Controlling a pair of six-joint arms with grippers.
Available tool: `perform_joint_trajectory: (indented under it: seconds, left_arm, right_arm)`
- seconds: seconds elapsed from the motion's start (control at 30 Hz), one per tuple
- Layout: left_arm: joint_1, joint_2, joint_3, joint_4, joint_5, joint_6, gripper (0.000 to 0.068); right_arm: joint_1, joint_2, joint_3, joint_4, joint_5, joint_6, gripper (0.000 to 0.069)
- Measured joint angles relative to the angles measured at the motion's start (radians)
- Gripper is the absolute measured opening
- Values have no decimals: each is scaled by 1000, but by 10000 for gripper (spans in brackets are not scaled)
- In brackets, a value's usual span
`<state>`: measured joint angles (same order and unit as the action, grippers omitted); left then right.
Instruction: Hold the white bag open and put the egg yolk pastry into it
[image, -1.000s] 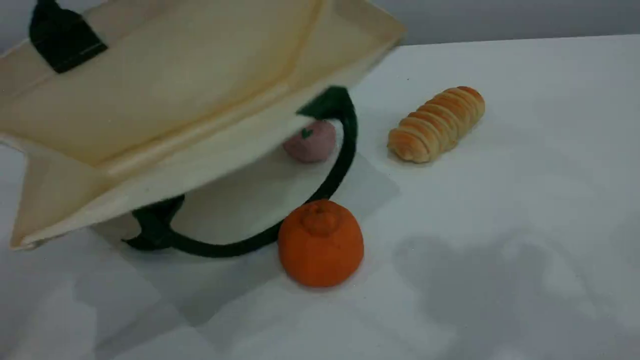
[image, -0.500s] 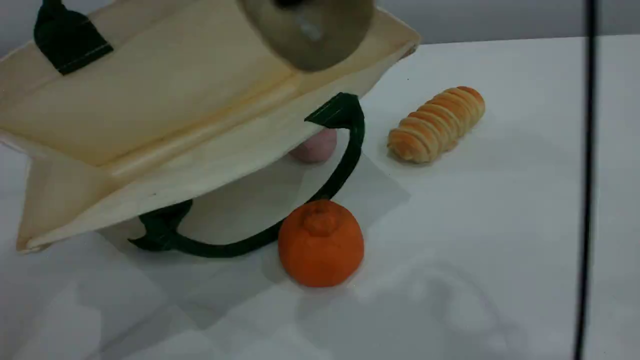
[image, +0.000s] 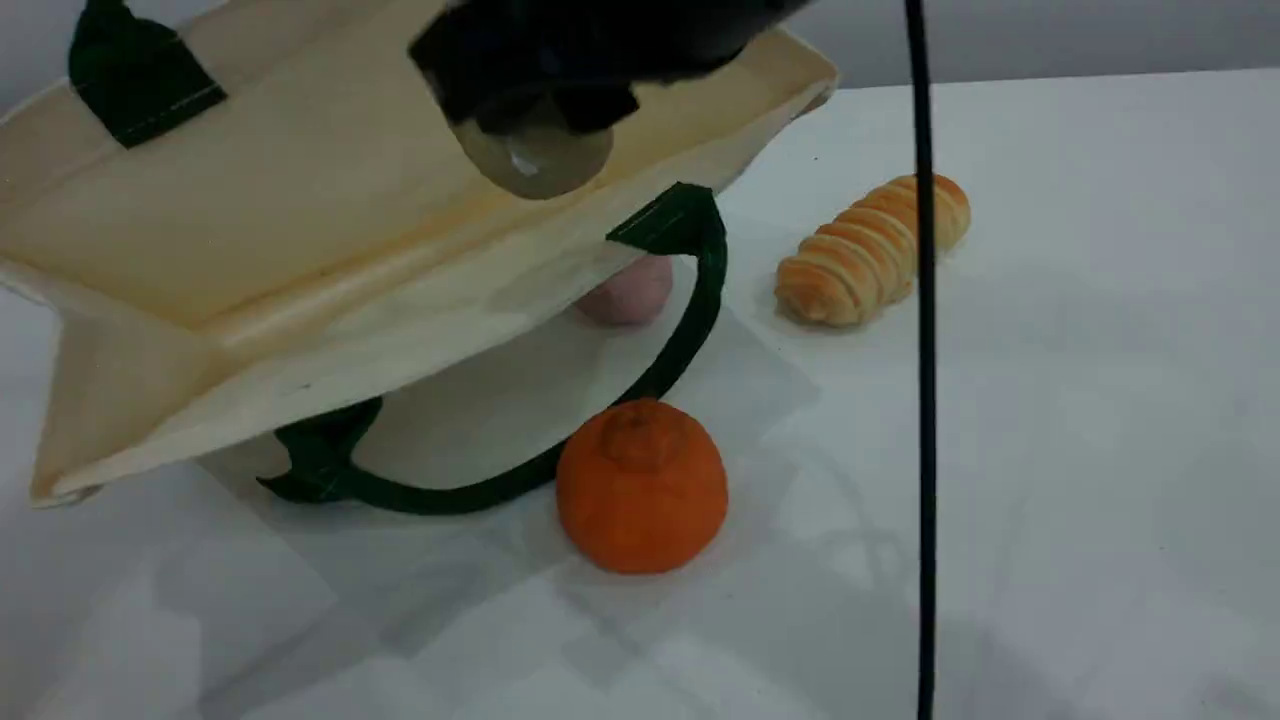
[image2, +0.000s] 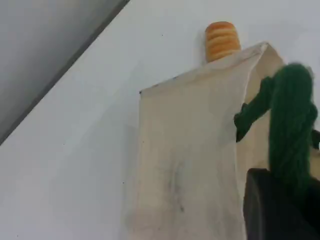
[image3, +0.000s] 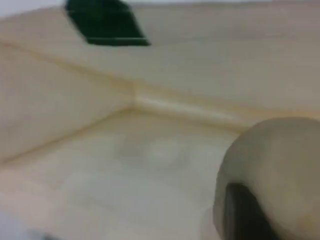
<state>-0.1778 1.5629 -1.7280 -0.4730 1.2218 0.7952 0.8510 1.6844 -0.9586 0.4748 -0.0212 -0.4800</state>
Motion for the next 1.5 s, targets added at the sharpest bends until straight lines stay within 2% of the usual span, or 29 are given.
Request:
perform_joint_trajectory:
  seconds: [0.13, 0.37, 0.57, 0.63, 0.83, 0.93, 1.07, 1.27, 1.37, 1.5]
  left_arm:
    - [0, 0, 0, -5, 0, 0, 92]
    - [0, 0, 0, -3, 0, -4, 92]
    - [0, 0, 0, -1, 0, -19, 92]
    - [0, 0, 0, -1, 0, -19, 92]
    - [0, 0, 0, -1, -1, -23, 92]
    - [0, 0, 0, -1, -1, -23, 92]
    - [0, 0, 0, 2, -1, -23, 92]
    - [0, 0, 0, 3, -1, -24, 92]
    - [0, 0, 0, 3, -1, -27, 92]
    - [0, 0, 0, 3, -1, -27, 92]
  right_arm:
    - [-1, 89, -50, -2, -63, 0, 225]
    - [-1, 242, -181, -6, -19, 0, 225]
    - [8, 320, -227, 1, -25, 8, 226]
    - [8, 317, -240, 25, -15, 22, 275]
    - [7, 299, -267, 55, 49, 30, 617]
    - [6, 269, -267, 39, 103, 15, 680]
    - [4, 202, -267, -6, 182, 12, 687]
    - [-7, 72, -267, -89, 301, 15, 636]
    - [-41, 8, -267, -109, 345, 29, 631]
    - [-128, -80, -267, -116, 388, 45, 629]
